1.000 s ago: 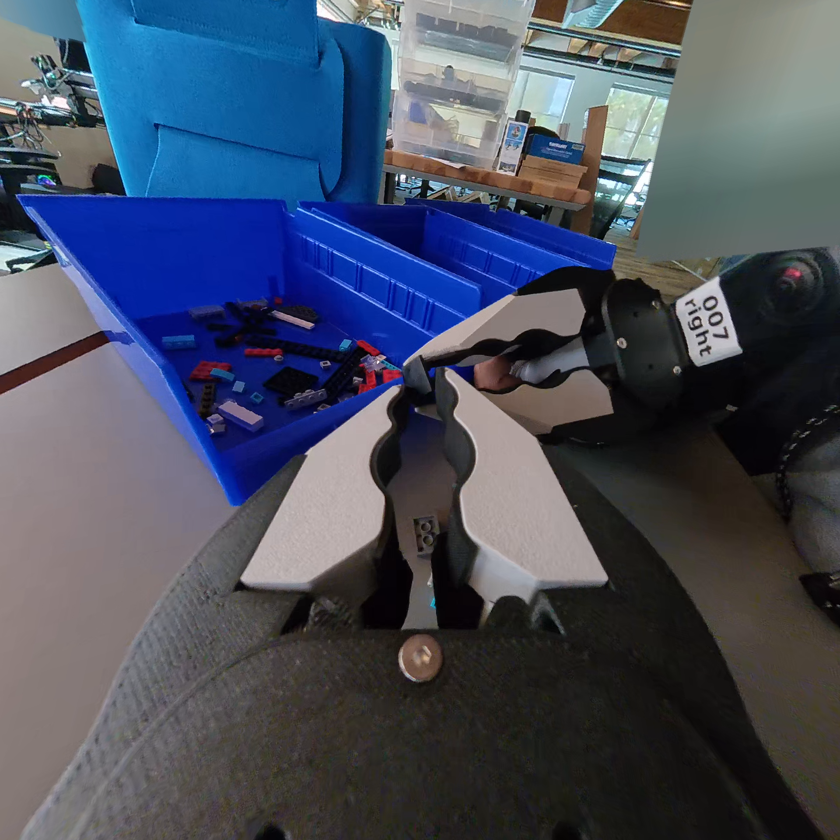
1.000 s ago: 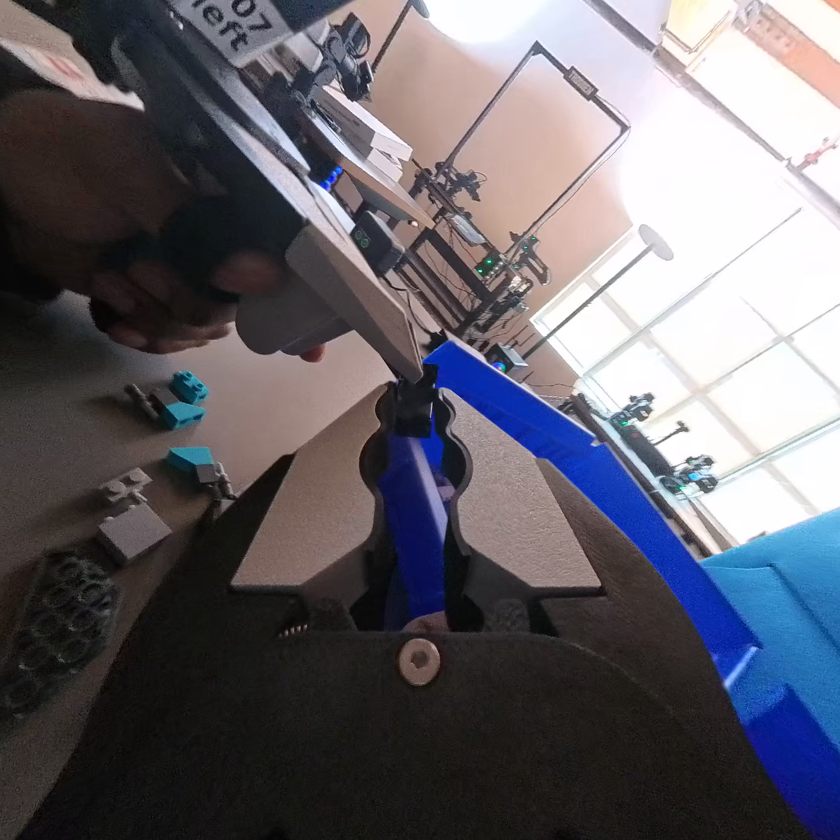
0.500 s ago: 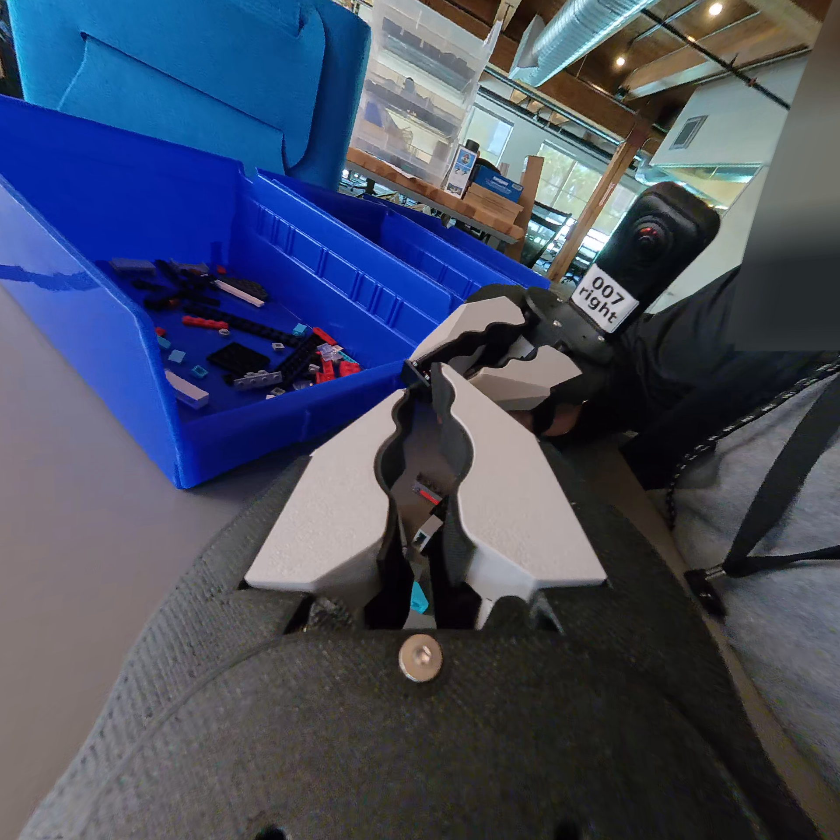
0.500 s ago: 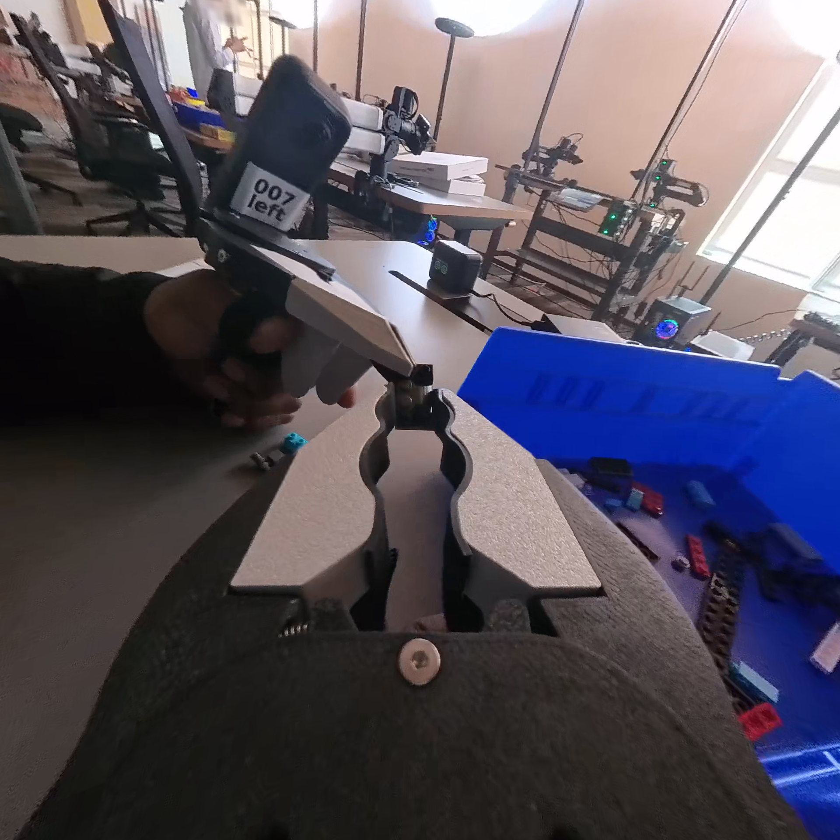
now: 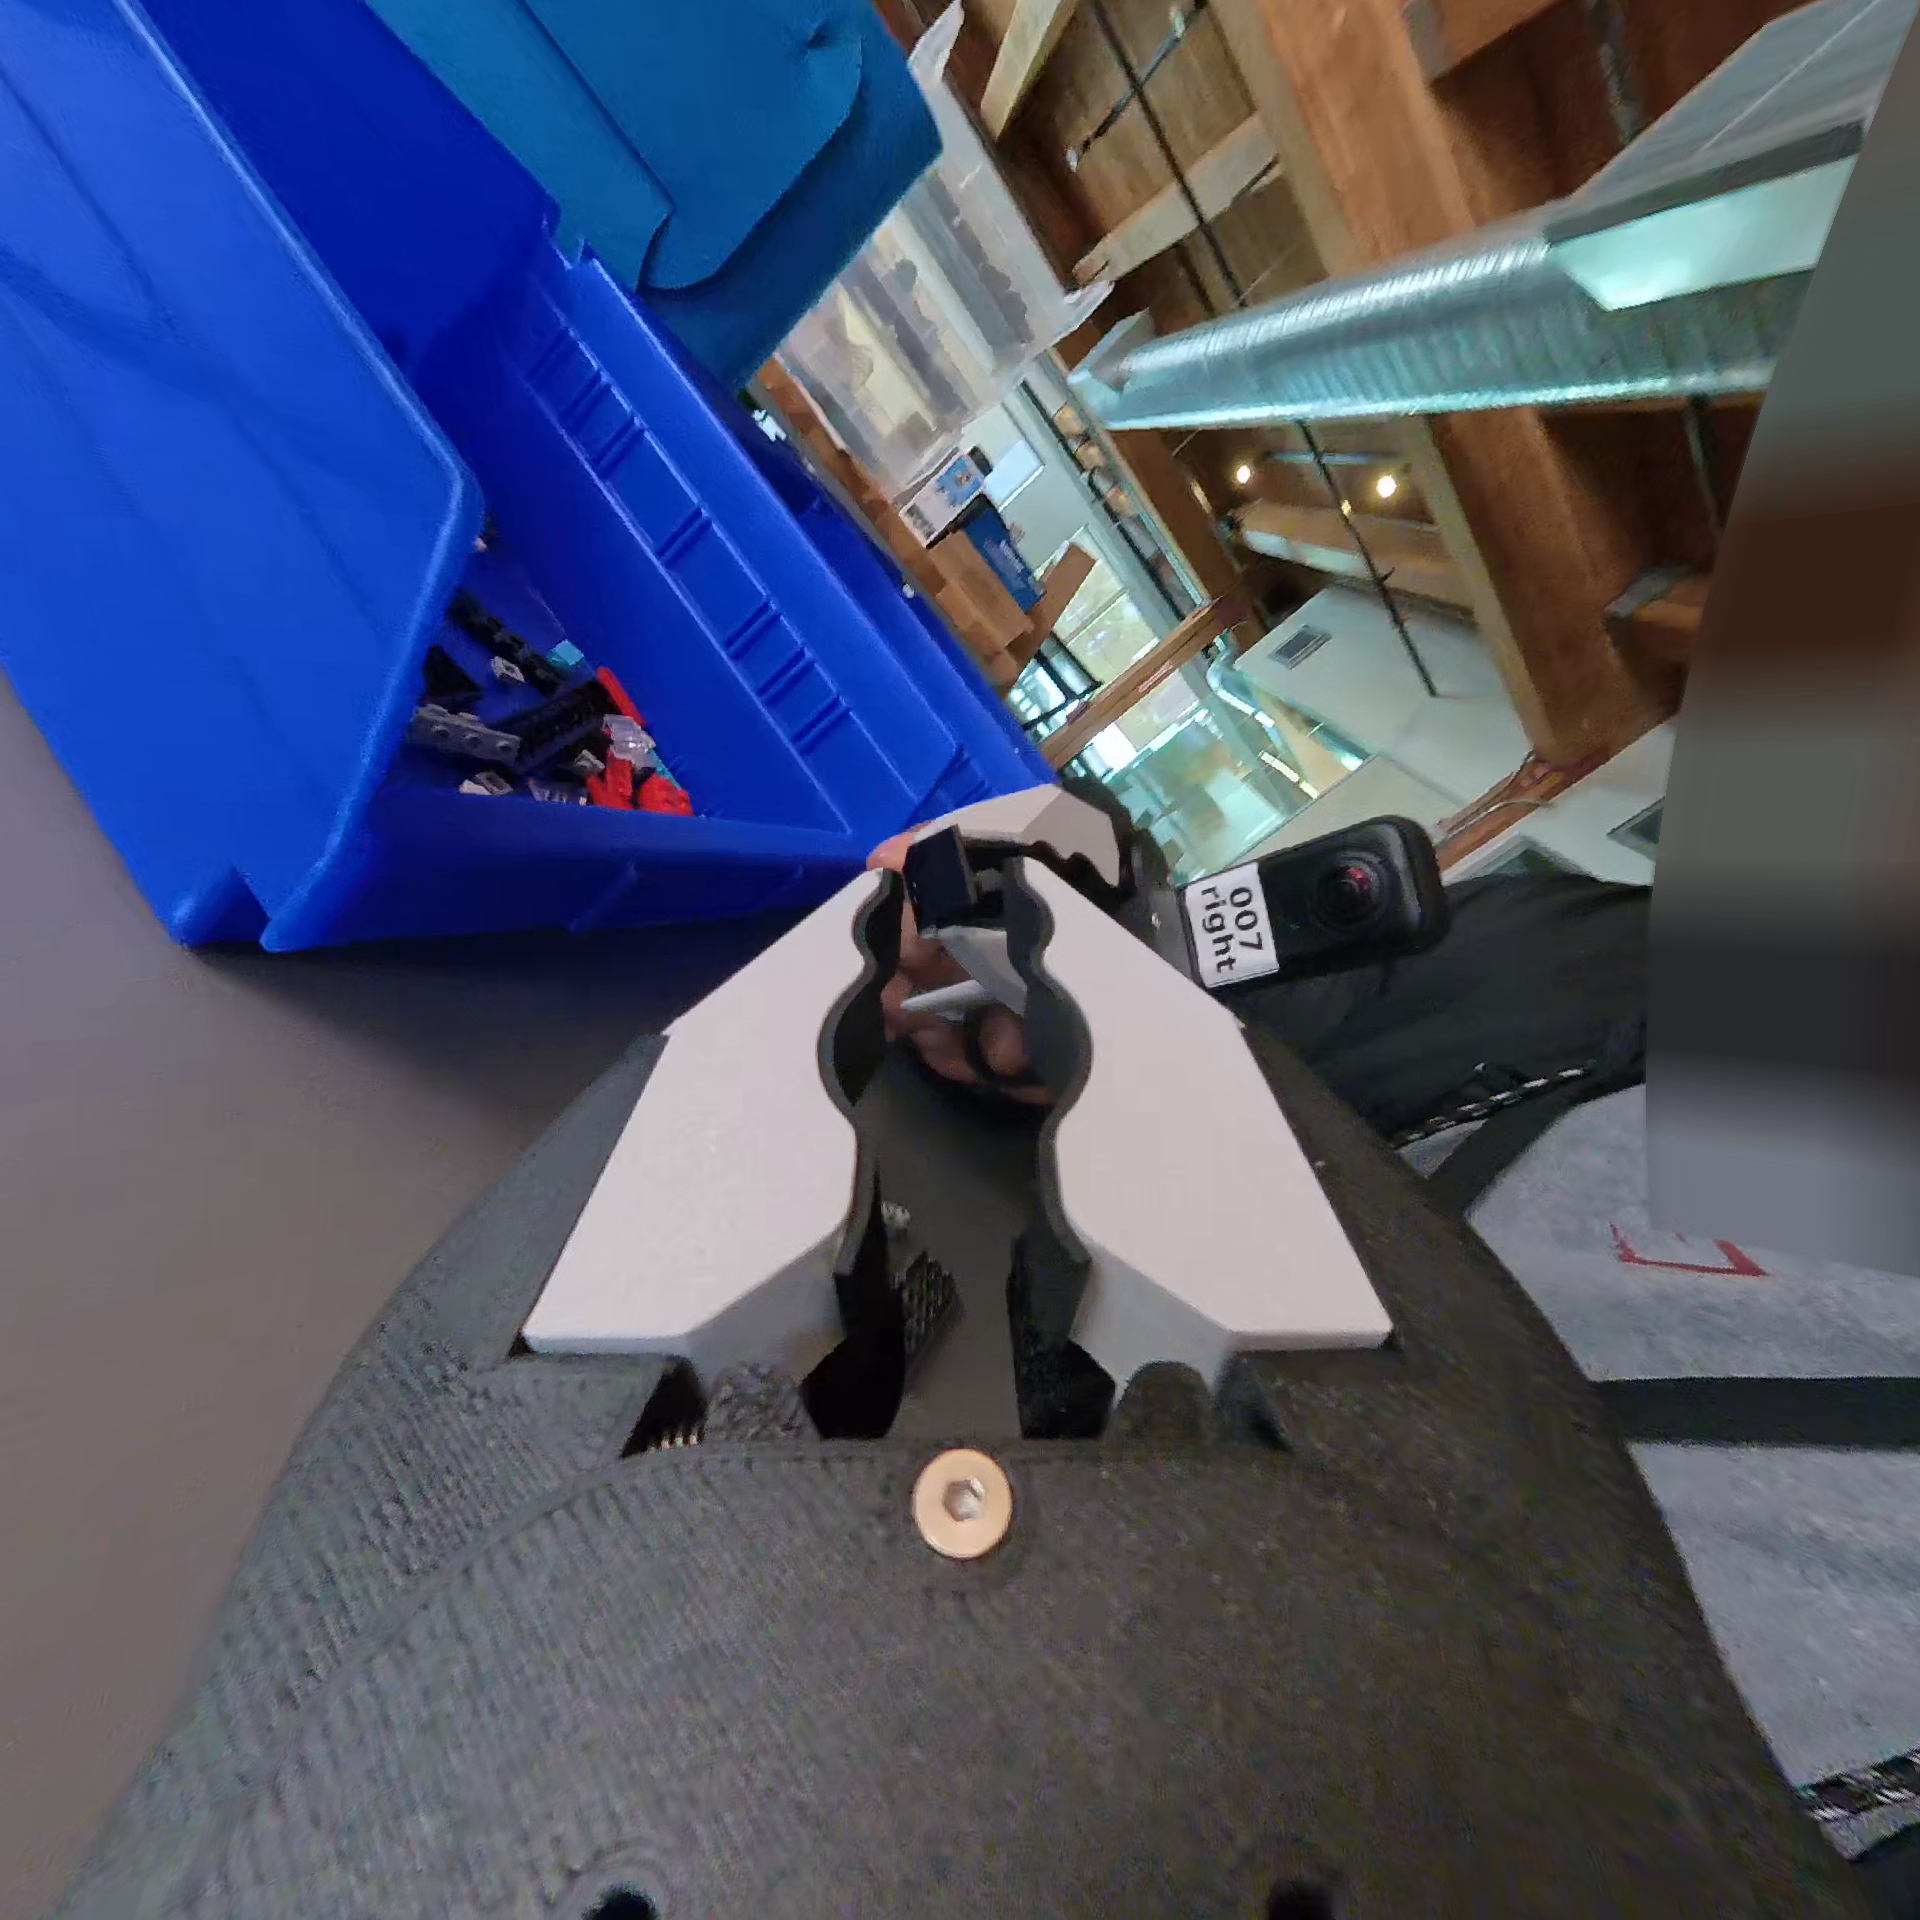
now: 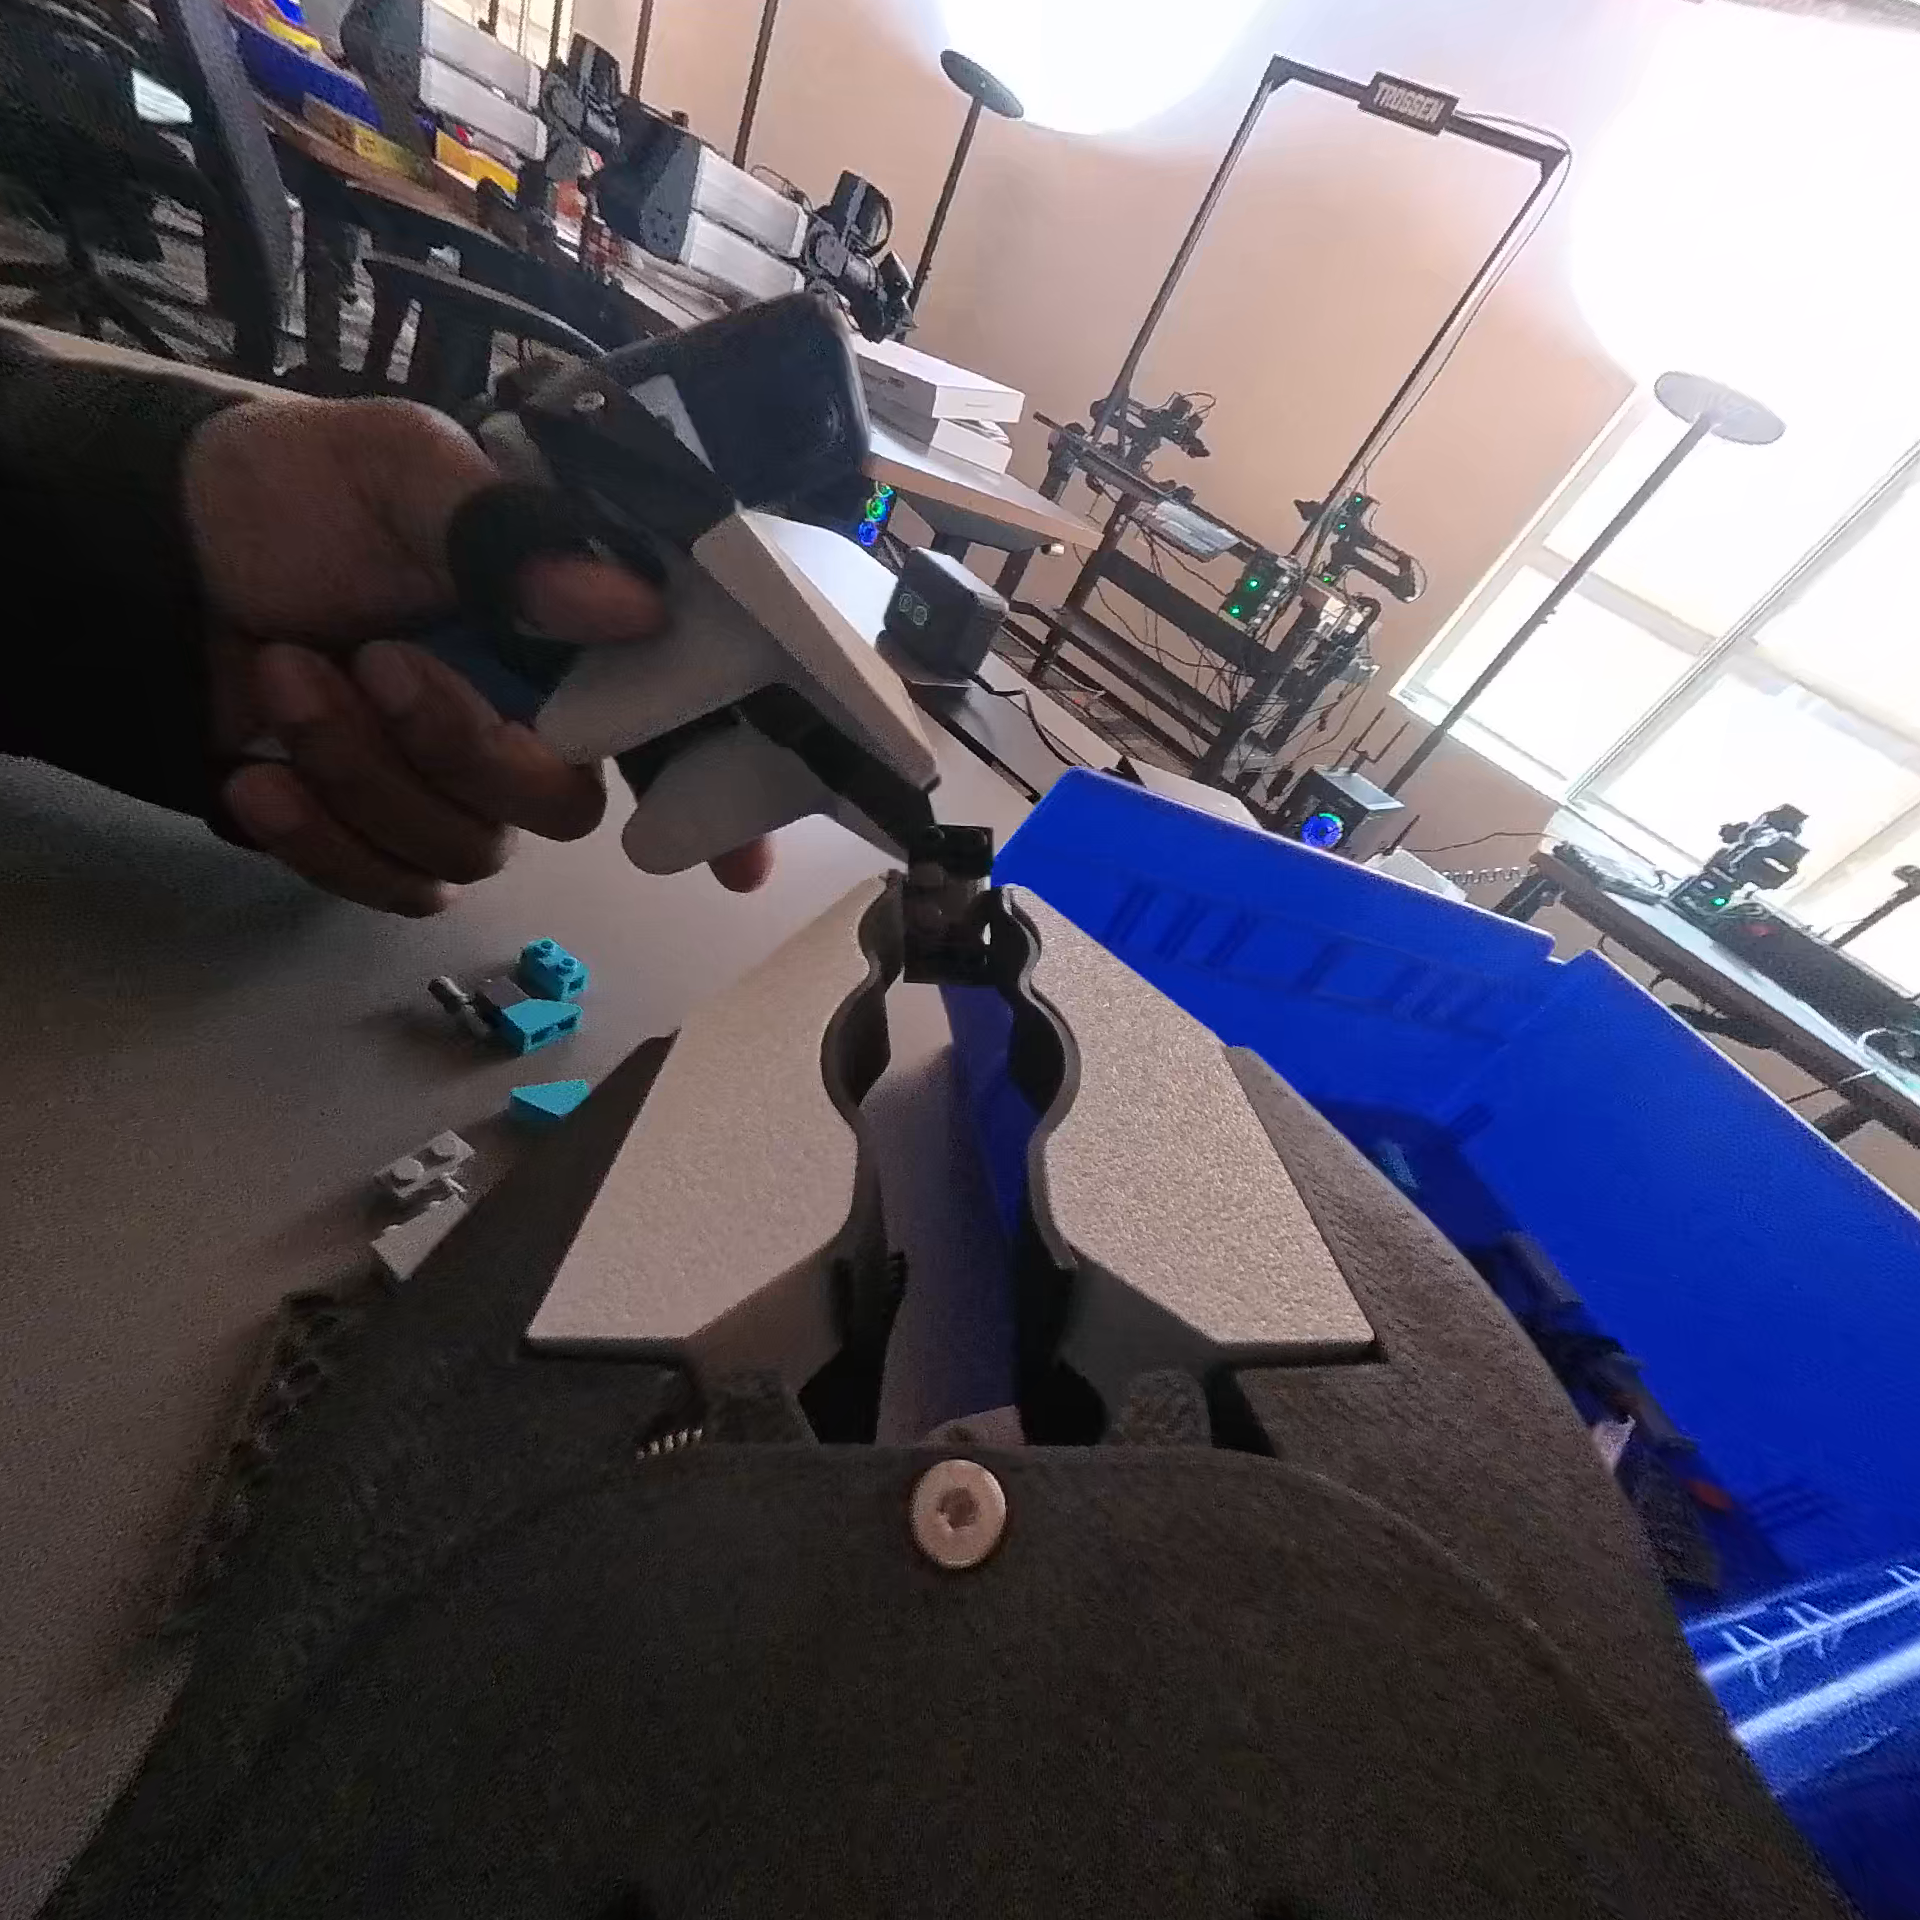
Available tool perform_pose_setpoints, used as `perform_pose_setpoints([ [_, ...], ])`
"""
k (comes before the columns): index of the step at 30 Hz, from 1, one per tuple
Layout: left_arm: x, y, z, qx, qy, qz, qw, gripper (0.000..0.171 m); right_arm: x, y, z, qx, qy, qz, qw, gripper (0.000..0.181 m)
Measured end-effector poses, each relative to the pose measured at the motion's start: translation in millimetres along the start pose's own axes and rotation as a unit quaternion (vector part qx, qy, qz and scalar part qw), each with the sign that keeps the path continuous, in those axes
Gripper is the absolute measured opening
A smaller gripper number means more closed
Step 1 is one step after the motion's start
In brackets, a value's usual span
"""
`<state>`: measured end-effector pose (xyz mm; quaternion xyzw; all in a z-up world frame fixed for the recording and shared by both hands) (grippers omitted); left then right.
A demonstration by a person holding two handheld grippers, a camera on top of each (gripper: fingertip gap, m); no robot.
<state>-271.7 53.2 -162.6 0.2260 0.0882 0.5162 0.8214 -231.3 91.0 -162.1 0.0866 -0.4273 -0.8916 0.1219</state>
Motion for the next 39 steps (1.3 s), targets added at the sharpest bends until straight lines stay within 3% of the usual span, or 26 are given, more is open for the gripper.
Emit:
perform_pose_setpoints([
  [9, 4.7, -6.7, -1.5, -0.003, 0.008, -0.015, 1.000, 0.013, -0.2, 2.2, -2.7, -0.056, -0.013, -0.001, 0.998, 0.016],
  [17, 4.3, -5.1, -1.2, 0.023, 0.014, -0.007, 1.000, 0.012, 0.0, 2.4, -1.9, -0.043, -0.019, 0.006, 0.999, 0.017],
  [19, 2.4, -0.8, 1.8, 0.014, -0.003, 0.013, 1.000, 0.012, -1.0, 3.3, -0.2, -0.036, -0.024, 0.013, 0.999, 0.025],
  [25, -1.9, 5.8, 3.0, -0.052, -0.053, 0.045, 0.996, 0.012, -5.0, 7.3, 8.8, 0.043, -0.017, 0.053, 0.998, 0.032],
  [31, 3.2, 2.3, 1.8, -0.096, -0.069, 0.049, 0.992, 0.012, -6.2, 7.3, 12.2, 0.078, -0.010, 0.067, 0.995, 0.017],
  [35, 3.9, 3.0, 4.9, -0.097, -0.082, 0.053, 0.990, 0.012, -7.0, 8.4, 14.1, 0.119, 0.001, 0.079, 0.990, 0.017],
  [39, 1.8, 8.3, 9.8, -0.072, -0.092, 0.075, 0.990, 0.017, -8.3, 6.2, 22.1, 0.226, 0.017, 0.096, 0.969, 0.017],
])
Point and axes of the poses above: each gripper's, where its closed fingertips meet, x out along the fingers, y out of its top, z = x × y across the jaws, the point moved 3 cm from there along -x, back along the fingers, and after that the axes turned 13 degrees about -x, right-handed, at the moved point
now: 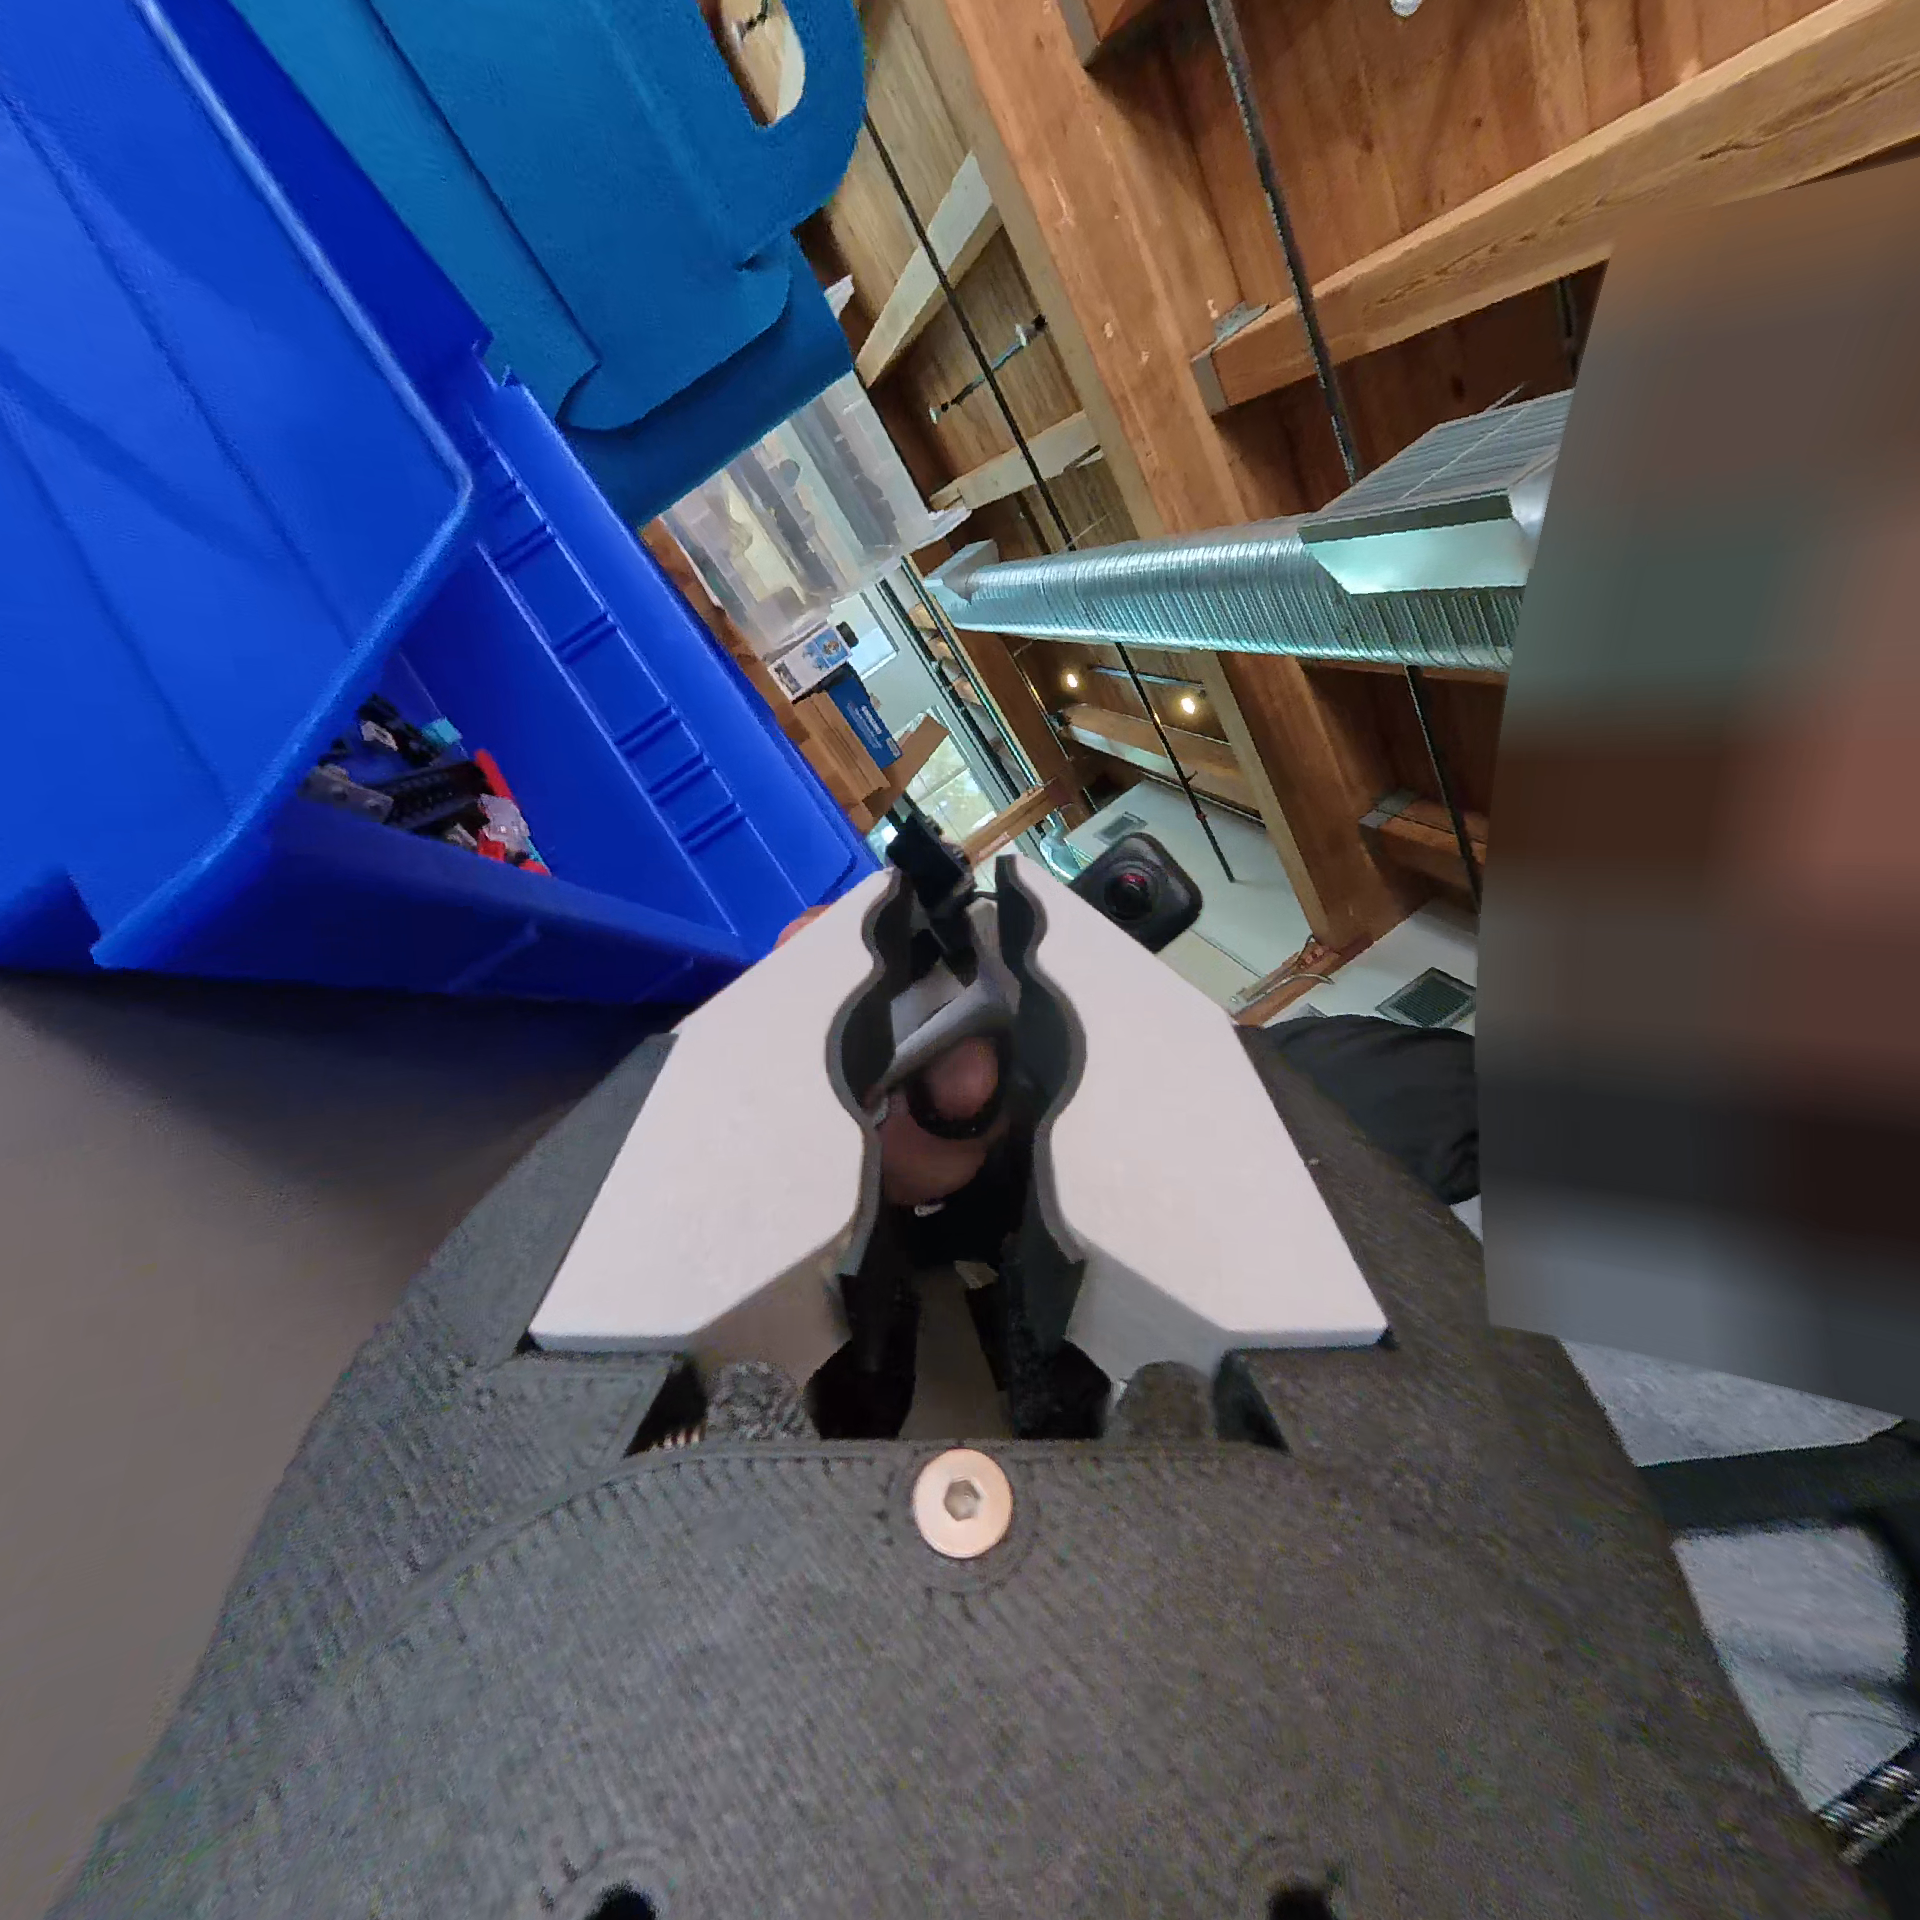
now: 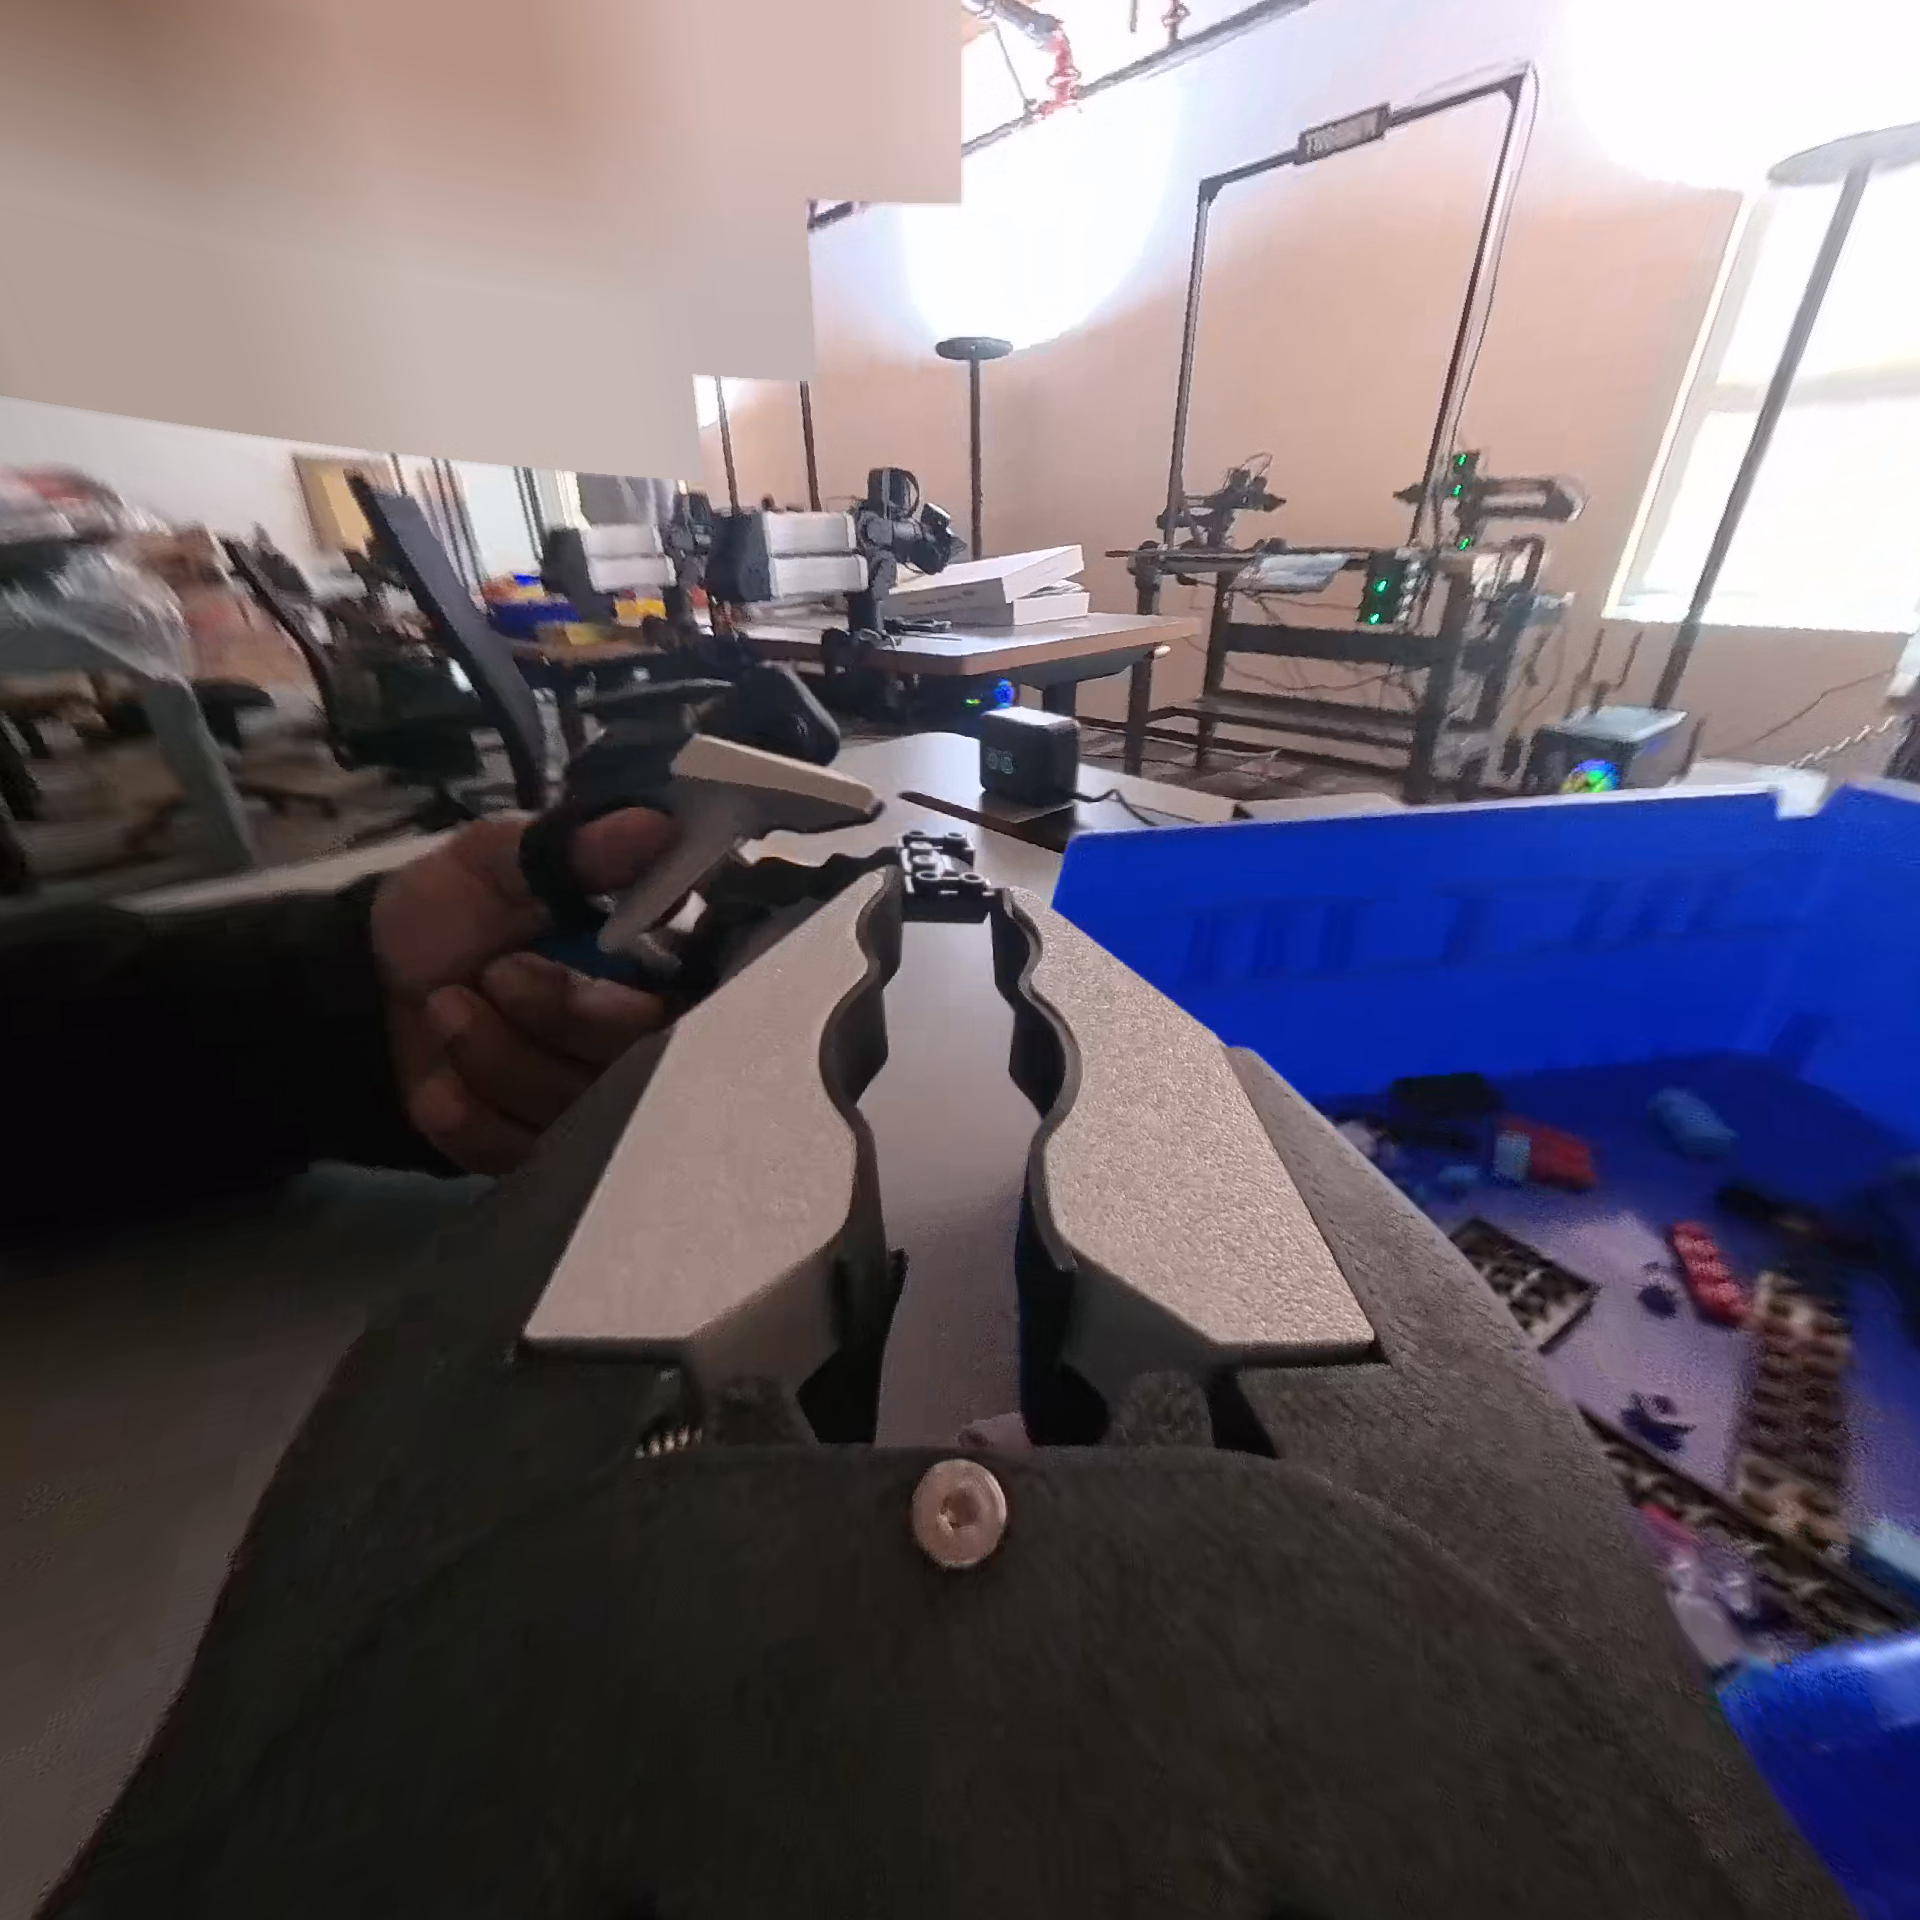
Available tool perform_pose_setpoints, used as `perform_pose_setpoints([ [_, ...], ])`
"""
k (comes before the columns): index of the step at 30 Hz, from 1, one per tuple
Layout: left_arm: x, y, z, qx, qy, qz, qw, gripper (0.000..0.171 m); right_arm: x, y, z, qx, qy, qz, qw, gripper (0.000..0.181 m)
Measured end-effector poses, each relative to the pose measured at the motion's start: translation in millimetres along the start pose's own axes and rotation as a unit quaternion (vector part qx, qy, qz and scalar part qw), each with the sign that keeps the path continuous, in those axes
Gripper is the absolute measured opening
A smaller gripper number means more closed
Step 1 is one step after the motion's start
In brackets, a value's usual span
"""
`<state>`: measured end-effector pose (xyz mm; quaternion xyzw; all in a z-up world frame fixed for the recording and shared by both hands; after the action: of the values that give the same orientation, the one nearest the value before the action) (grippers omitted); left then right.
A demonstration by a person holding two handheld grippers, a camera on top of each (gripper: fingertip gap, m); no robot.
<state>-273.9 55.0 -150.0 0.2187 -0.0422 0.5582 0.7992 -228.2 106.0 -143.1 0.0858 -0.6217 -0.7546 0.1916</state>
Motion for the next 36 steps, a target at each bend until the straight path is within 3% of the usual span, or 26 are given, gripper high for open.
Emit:
perform_pose_setpoints([
  [6, 0.9, 1.1, -0.5, 0.067, 0.033, 0.006, 0.997, 0.027, -2.0, 0.6, 7.7, 0.159, 0.025, 0.033, 0.986, 0.017],
  [12, 5.0, -3.1, 1.1, 0.128, 0.055, -0.001, 0.990, 0.030, -1.0, -2.4, 5.0, 0.223, 0.048, 0.044, 0.973, 0.018],
  [18, 8.8, -9.6, 0.5, 0.151, 0.058, -0.016, 0.987, 0.028, -0.8, -0.1, 0.6, 0.231, 0.068, 0.055, 0.969, 0.018],
  [24, 8.7, -11.6, 4.7, 0.183, 0.054, -0.018, 0.982, 0.017, 0.0, -0.1, -2.6, 0.212, 0.074, 0.050, 0.973, 0.018],
  [26, 8.1, -11.6, 8.0, 0.187, 0.045, -0.016, 0.981, 0.001, 0.6, -1.5, -2.2, 0.203, 0.069, 0.042, 0.976, 0.017],
  [34, 8.4, -11.0, 7.8, 0.174, 0.042, -0.014, 0.984, 0.003, 0.1, -0.9, -1.1, 0.185, 0.062, 0.041, 0.980, 0.017],
  [36, 6.5, -7.2, 9.1, 0.166, 0.037, -0.004, 0.985, 0.013, -0.6, -0.5, 0.2, 0.173, 0.057, 0.041, 0.982, 0.017],
])
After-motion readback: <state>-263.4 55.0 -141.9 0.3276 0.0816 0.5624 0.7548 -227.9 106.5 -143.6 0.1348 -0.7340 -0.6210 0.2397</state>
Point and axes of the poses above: each gripper's, where its closed fingertips meet, x out along the fingers, y out of its top, z = x × y across the jaws, the point moved 3 cm from there along -x, back along the fingers, and after that the axes turned 13 degrees about -x, right-handed, at the moved point
